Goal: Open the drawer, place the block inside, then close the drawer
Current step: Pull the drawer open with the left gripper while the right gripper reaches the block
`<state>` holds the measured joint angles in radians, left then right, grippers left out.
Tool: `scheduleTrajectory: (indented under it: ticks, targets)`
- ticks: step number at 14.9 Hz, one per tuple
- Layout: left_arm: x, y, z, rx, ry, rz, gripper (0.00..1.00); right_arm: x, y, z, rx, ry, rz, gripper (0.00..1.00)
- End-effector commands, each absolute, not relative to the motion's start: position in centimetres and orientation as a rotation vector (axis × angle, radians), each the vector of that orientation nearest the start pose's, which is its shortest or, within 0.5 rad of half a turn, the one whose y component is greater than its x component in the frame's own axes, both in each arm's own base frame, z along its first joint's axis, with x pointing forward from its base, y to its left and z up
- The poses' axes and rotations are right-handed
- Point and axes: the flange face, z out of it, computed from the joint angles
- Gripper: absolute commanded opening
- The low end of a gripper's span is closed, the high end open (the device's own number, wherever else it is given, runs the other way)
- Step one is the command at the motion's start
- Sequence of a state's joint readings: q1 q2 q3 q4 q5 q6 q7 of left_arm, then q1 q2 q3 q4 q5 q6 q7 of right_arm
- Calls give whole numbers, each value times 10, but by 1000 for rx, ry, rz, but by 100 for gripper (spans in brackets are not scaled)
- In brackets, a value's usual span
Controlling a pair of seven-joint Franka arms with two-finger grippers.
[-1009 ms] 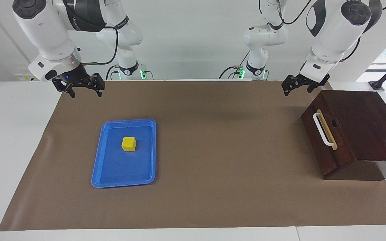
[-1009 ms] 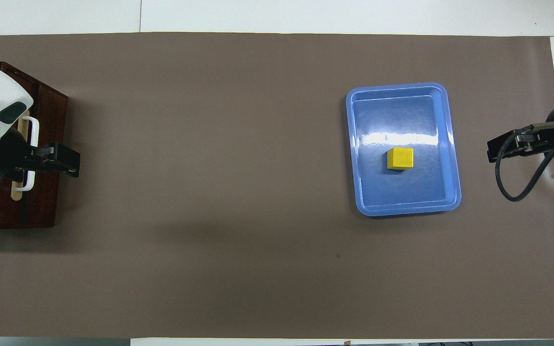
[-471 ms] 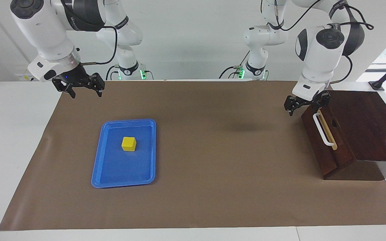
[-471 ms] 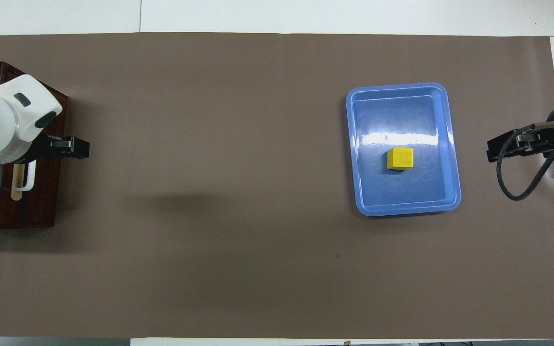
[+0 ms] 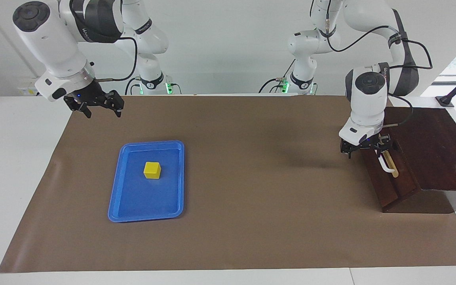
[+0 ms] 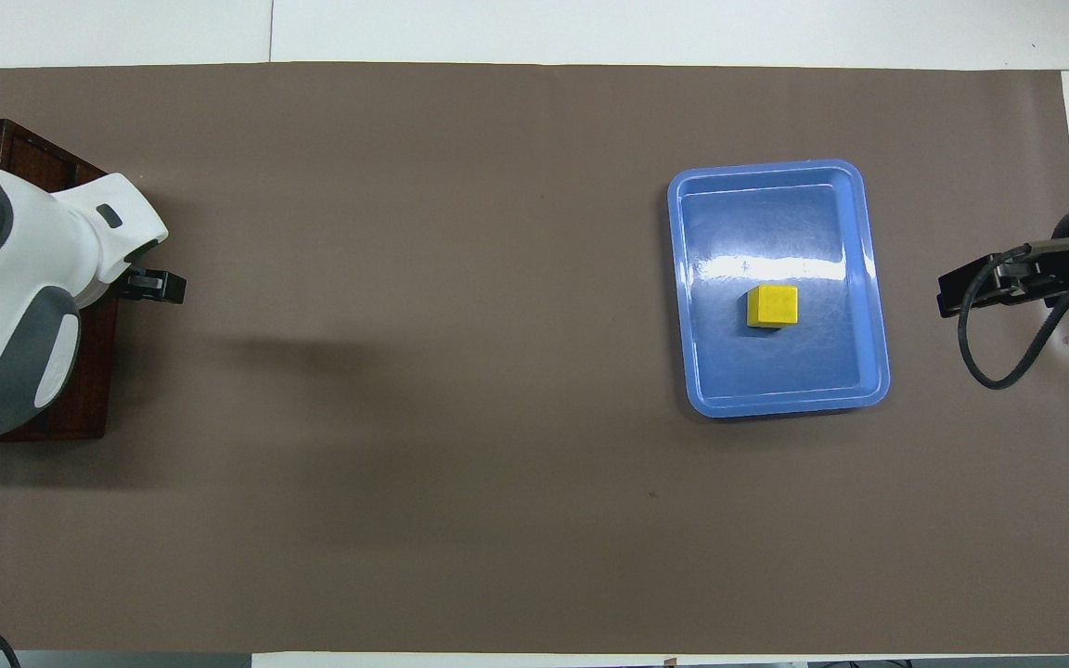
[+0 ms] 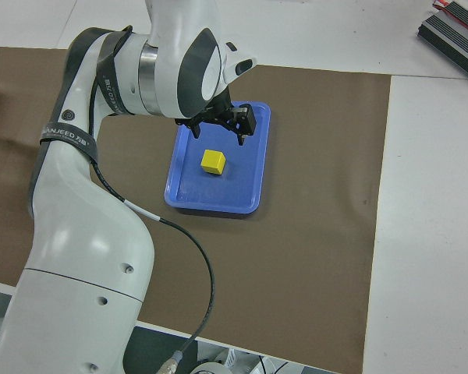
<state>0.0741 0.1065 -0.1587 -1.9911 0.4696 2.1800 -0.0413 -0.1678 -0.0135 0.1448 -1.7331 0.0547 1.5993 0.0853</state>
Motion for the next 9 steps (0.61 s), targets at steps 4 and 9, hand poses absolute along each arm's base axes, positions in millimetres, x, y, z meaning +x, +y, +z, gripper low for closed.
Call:
scheduleTrajectory:
  ticks: [4,9]
  targets:
    - [574,-10,400,-2732,437,-160,100,559,-15,477,-2711,1000,367,100]
    - [572,-18,381,-2765,372,-208,100,583,-20,409,-2279,1505,432,100]
